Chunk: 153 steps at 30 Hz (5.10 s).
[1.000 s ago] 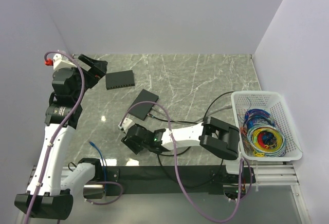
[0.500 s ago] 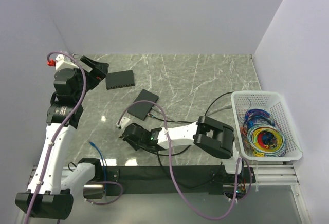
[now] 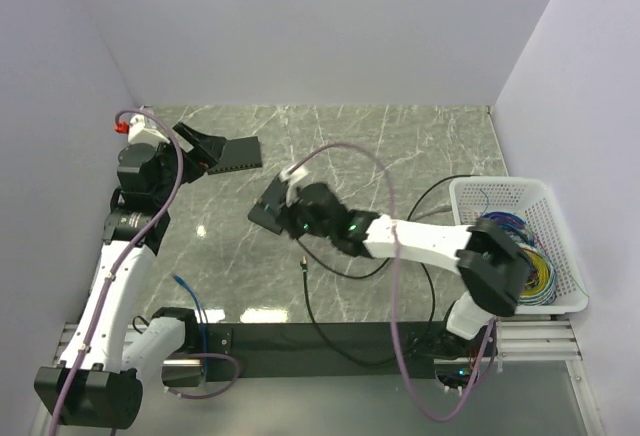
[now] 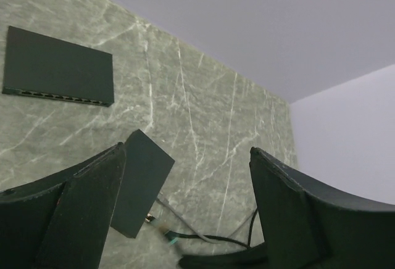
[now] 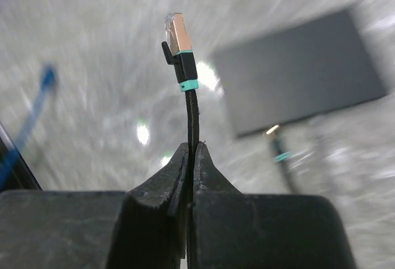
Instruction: Insert the plug into the switch port
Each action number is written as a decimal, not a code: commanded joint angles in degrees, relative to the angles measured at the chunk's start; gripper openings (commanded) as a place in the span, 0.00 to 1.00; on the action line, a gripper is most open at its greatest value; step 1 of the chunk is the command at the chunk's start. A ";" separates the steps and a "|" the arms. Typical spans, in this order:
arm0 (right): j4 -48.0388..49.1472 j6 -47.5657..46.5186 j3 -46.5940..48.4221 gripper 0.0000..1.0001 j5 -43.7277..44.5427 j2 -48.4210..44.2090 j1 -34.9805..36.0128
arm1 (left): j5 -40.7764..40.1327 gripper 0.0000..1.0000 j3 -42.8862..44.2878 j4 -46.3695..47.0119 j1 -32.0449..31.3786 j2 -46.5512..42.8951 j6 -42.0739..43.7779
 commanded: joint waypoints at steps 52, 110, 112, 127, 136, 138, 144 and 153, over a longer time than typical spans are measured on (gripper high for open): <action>32.92 25.37 -9.04 0.00 -39.43 -5.39 -17.94 | 23.54 0.43 -22.16 42.88 -7.46 2.97 -8.65; -0.21 -3.10 11.79 0.43 -19.57 -0.37 -11.87 | 20.55 0.01 -11.26 20.73 -9.30 11.67 -9.80; 0.05 -2.84 11.71 0.42 -19.66 -0.29 -11.87 | 20.55 0.01 -11.35 20.73 -9.30 11.93 -9.71; -0.82 -2.83 13.55 0.37 -19.04 2.09 -10.82 | 20.38 0.00 -12.49 21.61 -9.30 11.14 -9.89; -0.12 -2.13 13.20 0.34 -18.87 1.30 -10.82 | 19.94 0.01 -12.58 21.09 -9.30 11.23 -9.36; -0.03 -1.96 13.11 0.36 -18.87 0.95 -10.82 | 19.85 0.01 -12.84 21.26 -9.30 11.23 -9.36; 0.06 -1.87 12.85 0.39 -18.52 0.07 -10.91 | 19.85 0.00 -13.11 21.26 -9.30 10.97 -9.45; 0.93 -0.90 11.97 0.34 -19.13 -0.02 -10.82 | 19.76 0.00 -13.28 21.53 -9.30 10.97 -9.45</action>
